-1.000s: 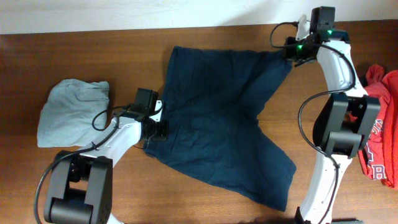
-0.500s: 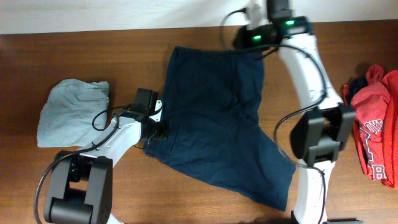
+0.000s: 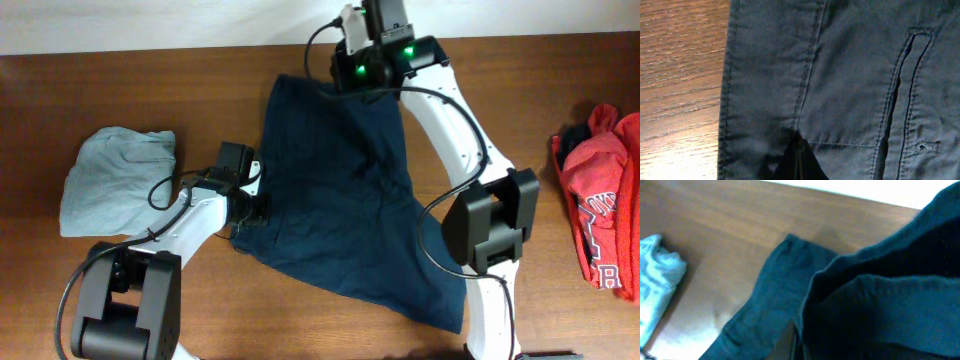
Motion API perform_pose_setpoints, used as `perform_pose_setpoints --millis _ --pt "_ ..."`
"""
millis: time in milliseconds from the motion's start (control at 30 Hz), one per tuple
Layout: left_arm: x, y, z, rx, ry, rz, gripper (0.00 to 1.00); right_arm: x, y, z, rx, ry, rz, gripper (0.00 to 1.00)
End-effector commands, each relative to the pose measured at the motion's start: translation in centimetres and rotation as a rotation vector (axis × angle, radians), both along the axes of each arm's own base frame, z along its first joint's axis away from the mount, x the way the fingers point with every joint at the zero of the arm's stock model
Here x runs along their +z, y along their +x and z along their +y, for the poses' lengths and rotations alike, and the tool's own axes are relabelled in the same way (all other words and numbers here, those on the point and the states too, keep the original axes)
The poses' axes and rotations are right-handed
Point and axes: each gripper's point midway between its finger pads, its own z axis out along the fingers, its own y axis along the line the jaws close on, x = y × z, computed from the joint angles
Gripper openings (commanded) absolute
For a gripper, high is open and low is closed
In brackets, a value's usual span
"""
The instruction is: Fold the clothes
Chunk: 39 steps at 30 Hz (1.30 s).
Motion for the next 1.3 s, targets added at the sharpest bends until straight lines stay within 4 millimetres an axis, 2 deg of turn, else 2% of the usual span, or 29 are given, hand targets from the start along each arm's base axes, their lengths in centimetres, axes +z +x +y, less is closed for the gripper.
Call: perform_pose_setpoints --millis 0,33,67,133,200,300,333,400,467,500,567,633,667,733,800,867,900,933,1000,1067,1200,1267 --pt "-0.3 0.2 0.2 -0.01 0.015 -0.001 0.0 -3.3 -2.4 4.9 0.097 0.004 0.082 0.05" --pt "-0.3 0.2 0.2 -0.01 0.015 -0.001 0.0 -3.7 -2.7 5.2 0.103 0.0 0.094 0.05" --pt "-0.3 0.2 0.2 -0.01 0.015 -0.001 0.0 -4.1 -3.2 5.3 0.114 -0.013 0.111 0.3" --pt "-0.3 0.2 0.2 -0.01 0.016 0.0 0.0 -4.0 -3.4 4.6 0.124 -0.04 0.107 0.36" --pt "-0.3 0.2 0.2 -0.01 0.016 0.0 0.0 -3.6 -2.9 2.5 0.092 -0.065 0.104 0.44" --pt "-0.3 0.2 0.2 -0.011 0.016 -0.001 0.0 -2.4 -1.5 -2.5 0.001 -0.066 0.117 0.64" --pt "-0.3 0.2 0.2 -0.01 0.016 -0.001 0.0 -2.8 -0.7 -6.8 -0.074 -0.07 0.152 0.73" --pt "-0.3 0.2 0.2 -0.01 0.016 -0.001 0.0 -4.1 -0.3 -10.3 -0.134 -0.068 0.205 0.73" --pt "-0.3 0.2 0.2 -0.01 0.016 -0.002 0.0 -5.9 -0.2 -12.8 -0.17 -0.049 0.261 0.73" --pt "-0.3 0.2 0.2 -0.01 0.015 -0.002 0.0 -7.2 -0.3 -13.7 -0.18 -0.02 0.305 0.73" --pt "-0.2 0.3 0.2 -0.01 0.015 -0.006 0.0 -9.2 -0.9 -13.7 -0.162 0.04 0.38 0.73" --pt "-0.2 0.3 0.2 -0.01 0.014 -0.005 0.01 -10.8 -2.1 -12.2 -0.076 0.114 0.445 0.72" --pt "-0.2 0.3 0.2 -0.01 0.015 -0.004 0.0 -11.8 -3.1 -10.7 -0.009 0.152 0.484 0.71" --pt "-0.2 0.3 0.2 -0.01 0.014 -0.005 0.0 -12.3 -3.8 -9.3 0.046 0.156 0.495 0.69" --pt "-0.2 0.3 0.2 -0.01 0.014 -0.004 0.0 -12.4 -4.4 -7.4 0.09 0.142 0.496 0.62" --pt "-0.2 0.3 0.2 -0.011 0.014 -0.004 0.0 -12.4 -4.9 -6.2 0.11 0.135 0.5 0.45" --pt "-0.3 0.2 0.2 -0.01 0.015 -0.001 0.0 -12.6 -5.1 -5.6 0.104 0.112 0.51 0.15" --pt "-0.3 0.2 0.2 -0.011 0.015 0.0 0.0 -12.8 -5.2 -5.5 0.073 0.096 0.525 0.11" --pt "-0.3 0.1 0.3 -0.01 0.016 0.004 0.0 -12.0 -5.2 -5.2 0.063 0.072 0.508 0.04" --pt "-0.3 0.1 0.2 -0.011 0.016 0.003 0.0 -11.1 -5.1 -5.3 0.051 0.04 0.481 0.04" --pt "-0.3 0.1 0.3 -0.01 0.016 0.003 0.0 -7.5 -4.4 -8.9 -0.105 -0.167 0.376 0.04" --pt "-0.3 0.1 0.3 -0.01 0.016 0.002 0.0 -3.5 -4.0 -11.6 -0.213 -0.271 0.272 0.04"
